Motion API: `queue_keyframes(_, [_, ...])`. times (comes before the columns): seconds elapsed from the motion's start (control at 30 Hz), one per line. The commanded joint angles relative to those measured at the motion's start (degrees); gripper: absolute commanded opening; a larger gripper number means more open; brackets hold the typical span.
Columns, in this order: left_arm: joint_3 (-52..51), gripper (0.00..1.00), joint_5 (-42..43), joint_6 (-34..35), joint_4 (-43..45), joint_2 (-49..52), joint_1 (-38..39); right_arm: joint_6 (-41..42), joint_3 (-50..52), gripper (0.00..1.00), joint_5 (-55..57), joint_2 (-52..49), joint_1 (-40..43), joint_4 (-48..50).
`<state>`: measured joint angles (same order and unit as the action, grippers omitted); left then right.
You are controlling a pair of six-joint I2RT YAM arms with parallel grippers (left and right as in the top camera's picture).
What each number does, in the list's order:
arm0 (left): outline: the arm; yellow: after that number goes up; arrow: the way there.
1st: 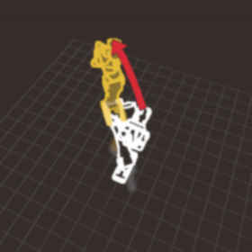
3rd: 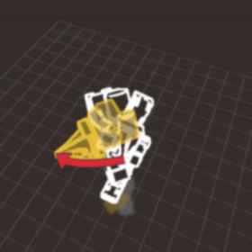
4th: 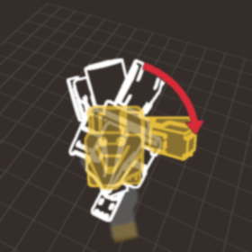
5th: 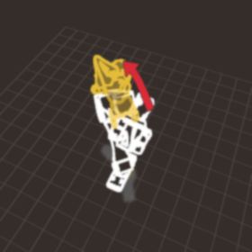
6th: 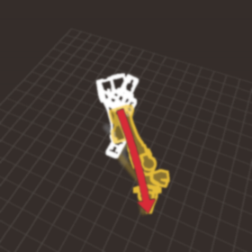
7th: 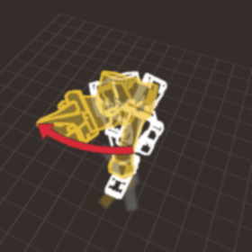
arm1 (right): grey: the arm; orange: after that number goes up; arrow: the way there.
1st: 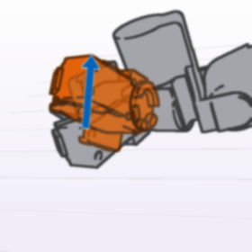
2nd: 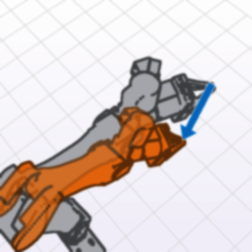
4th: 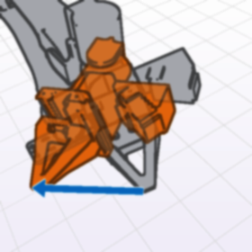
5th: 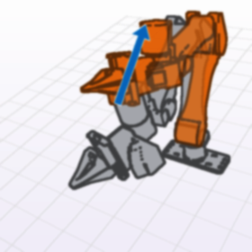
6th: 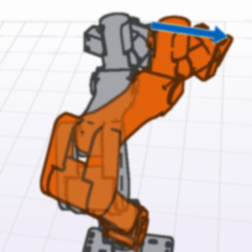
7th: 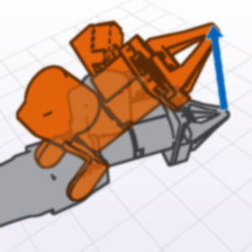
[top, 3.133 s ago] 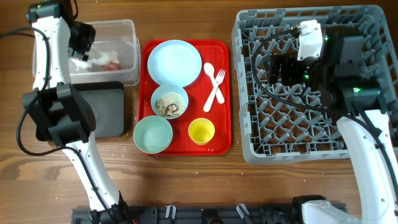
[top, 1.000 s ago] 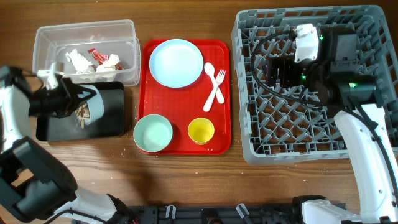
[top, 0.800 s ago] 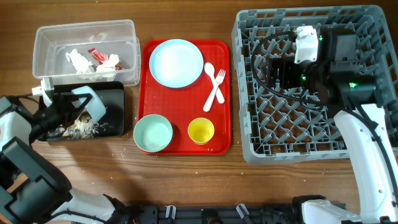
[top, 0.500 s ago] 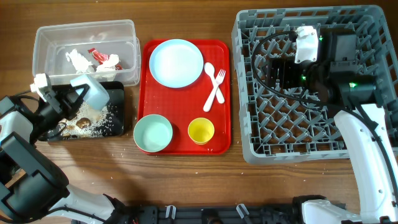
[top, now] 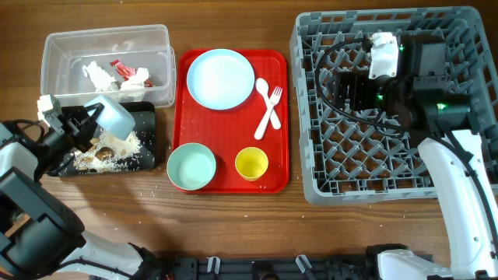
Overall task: Sort waste into correct bins and load items into the dishwasher rack
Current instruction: 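Tip the bowl over the black tray to pour out rice and nuts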
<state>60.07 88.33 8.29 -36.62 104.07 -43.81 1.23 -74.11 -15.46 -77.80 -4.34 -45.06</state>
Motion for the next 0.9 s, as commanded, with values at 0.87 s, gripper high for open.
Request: queue_keyframes(0.87, [3.6, 0.04, -69.9, 8.1, 7.9, -24.5, 52.9, 2.0, -1.2, 1.00, -1.2, -0.9, 0.1, 3.0])
